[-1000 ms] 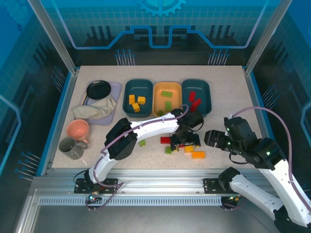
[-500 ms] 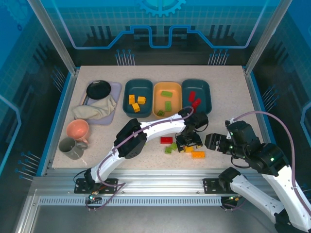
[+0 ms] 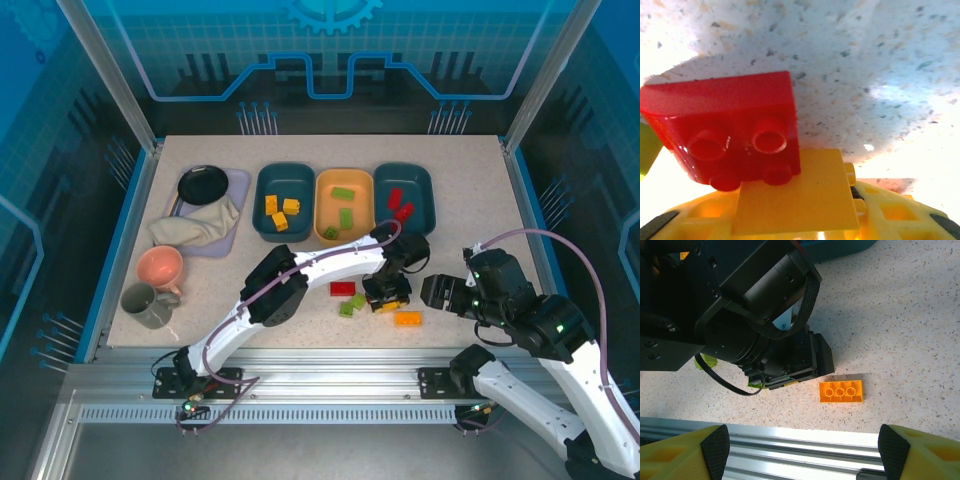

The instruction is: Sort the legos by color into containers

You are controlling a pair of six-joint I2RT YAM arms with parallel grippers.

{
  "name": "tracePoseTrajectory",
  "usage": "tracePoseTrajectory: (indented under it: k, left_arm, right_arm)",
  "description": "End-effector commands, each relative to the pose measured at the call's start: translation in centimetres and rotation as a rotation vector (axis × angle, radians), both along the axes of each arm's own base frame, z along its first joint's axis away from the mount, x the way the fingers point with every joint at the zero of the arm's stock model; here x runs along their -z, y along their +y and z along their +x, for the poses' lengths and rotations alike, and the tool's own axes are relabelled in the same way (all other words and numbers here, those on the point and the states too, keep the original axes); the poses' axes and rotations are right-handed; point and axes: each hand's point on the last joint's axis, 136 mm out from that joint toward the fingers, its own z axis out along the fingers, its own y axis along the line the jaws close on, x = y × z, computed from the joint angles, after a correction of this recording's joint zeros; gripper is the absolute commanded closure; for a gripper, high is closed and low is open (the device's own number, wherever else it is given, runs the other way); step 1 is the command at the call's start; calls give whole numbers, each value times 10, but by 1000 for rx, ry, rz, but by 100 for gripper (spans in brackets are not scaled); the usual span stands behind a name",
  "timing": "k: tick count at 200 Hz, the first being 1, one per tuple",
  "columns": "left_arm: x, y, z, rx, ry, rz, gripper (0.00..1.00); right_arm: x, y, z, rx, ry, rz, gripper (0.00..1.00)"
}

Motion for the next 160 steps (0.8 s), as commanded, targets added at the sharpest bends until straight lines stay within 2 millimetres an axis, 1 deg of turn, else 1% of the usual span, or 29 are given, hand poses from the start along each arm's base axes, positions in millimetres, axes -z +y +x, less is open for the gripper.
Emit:
tracePoseTrajectory:
  k: [1, 15, 38, 45, 60, 77, 93, 99, 125, 142, 153, 160]
  left_arm:
    - [-27, 3, 6, 28, -61, -6, 68]
    - [-50, 8, 13, 20, -97, -29, 69]
    - [-86, 26, 31, -9, -162, -56, 69]
    - [-95, 34, 39, -27, -178, -65, 69]
    - [-114, 55, 57, -67, -215, -79, 69]
    - [-130, 84, 83, -102, -268, -81, 68]
    - [-137, 115, 110, -142, -294, -77, 68]
    - [-139, 125, 120, -159, -302, -80, 68]
    - [-146, 172, 174, -213, -389, -87, 68]
    - [-142, 202, 209, -245, -436, -77, 68]
    - [-137, 219, 227, -256, -457, -64, 68]
    - [-132, 233, 240, -273, -462, -49, 68]
  right_arm:
    - [0, 6, -2, -32, -7, 20, 19]
    - [-8, 12, -1, -72, -43, 44, 19]
    - [-34, 33, 4, -176, -146, 126, 19]
    - [-45, 41, 7, -213, -185, 155, 19]
    - [-57, 54, 12, -268, -227, 196, 19]
    - [-61, 71, 21, -312, -238, 237, 19]
    - [-59, 87, 35, -330, -236, 275, 20]
    - [-59, 94, 43, -332, -249, 294, 20]
    - [-58, 123, 80, -326, -286, 316, 20]
    - [-59, 144, 104, -341, -320, 286, 19]
    - [-56, 156, 118, -344, -318, 268, 19]
    - [-53, 162, 127, -337, -308, 260, 19]
